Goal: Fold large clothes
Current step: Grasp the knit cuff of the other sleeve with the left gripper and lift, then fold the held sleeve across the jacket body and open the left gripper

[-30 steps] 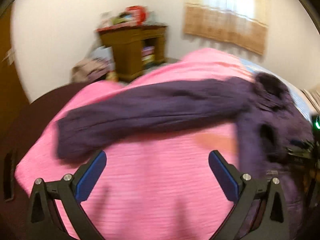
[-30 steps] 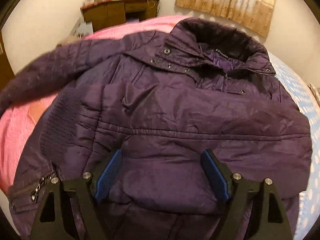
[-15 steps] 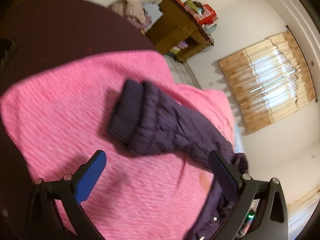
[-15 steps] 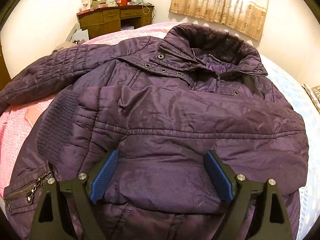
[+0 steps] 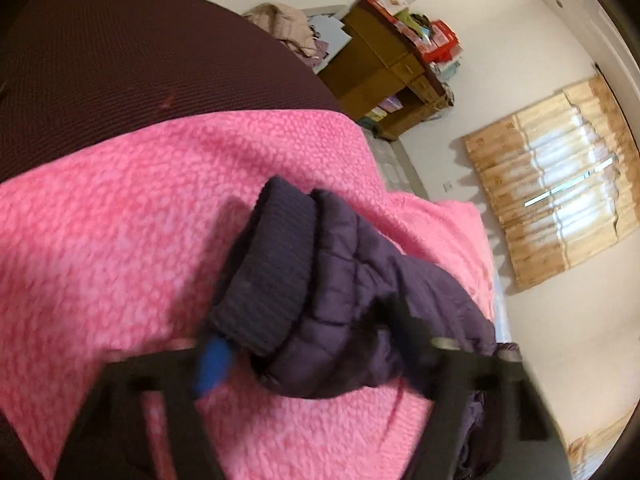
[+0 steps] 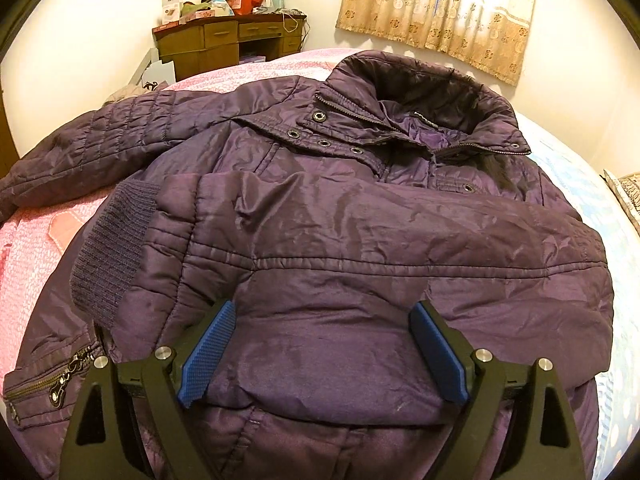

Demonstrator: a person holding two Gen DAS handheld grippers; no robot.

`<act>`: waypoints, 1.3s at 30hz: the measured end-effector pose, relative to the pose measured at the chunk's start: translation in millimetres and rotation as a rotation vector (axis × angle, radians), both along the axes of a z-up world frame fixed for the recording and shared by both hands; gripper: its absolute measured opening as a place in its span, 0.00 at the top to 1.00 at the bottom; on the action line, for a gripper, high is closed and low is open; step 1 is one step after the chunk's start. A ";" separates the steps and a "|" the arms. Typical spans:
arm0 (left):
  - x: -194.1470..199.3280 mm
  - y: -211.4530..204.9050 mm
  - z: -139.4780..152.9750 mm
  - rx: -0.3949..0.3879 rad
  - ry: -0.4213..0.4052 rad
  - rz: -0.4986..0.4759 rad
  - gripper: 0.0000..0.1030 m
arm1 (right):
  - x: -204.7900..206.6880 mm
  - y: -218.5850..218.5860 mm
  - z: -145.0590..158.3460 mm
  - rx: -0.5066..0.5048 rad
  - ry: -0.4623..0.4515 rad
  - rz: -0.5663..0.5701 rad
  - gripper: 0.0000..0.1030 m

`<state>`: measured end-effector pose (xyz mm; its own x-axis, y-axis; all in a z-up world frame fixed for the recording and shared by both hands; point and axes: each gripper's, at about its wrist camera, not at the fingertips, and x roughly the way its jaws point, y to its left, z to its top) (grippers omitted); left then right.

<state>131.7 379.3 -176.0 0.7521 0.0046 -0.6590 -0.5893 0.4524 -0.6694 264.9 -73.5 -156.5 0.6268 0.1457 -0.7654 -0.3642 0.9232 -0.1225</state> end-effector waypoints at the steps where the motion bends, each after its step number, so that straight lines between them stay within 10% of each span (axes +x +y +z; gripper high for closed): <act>1: 0.9 0.4 -0.6 0.009 -0.004 -0.018 0.66 | -0.1 -0.2 0.2 0.000 -0.001 0.000 0.13; 12: -2.3 -27.8 104.2 0.408 -0.199 -0.063 0.74 | -13.2 -28.6 31.8 0.187 -0.063 -0.054 0.13; 26: 61.4 -130.2 235.1 0.549 -0.537 -0.332 0.77 | -55.8 -119.2 77.8 0.436 -0.124 -0.171 0.13; 32: 86.3 -232.5 242.4 0.617 -0.620 -0.563 0.78 | -78.3 -165.1 90.0 0.486 -0.160 -0.233 0.13; 39: 112.5 -351.5 184.1 0.604 -0.577 -0.812 0.78 | -93.7 -213.0 86.8 0.487 -0.188 -0.330 0.13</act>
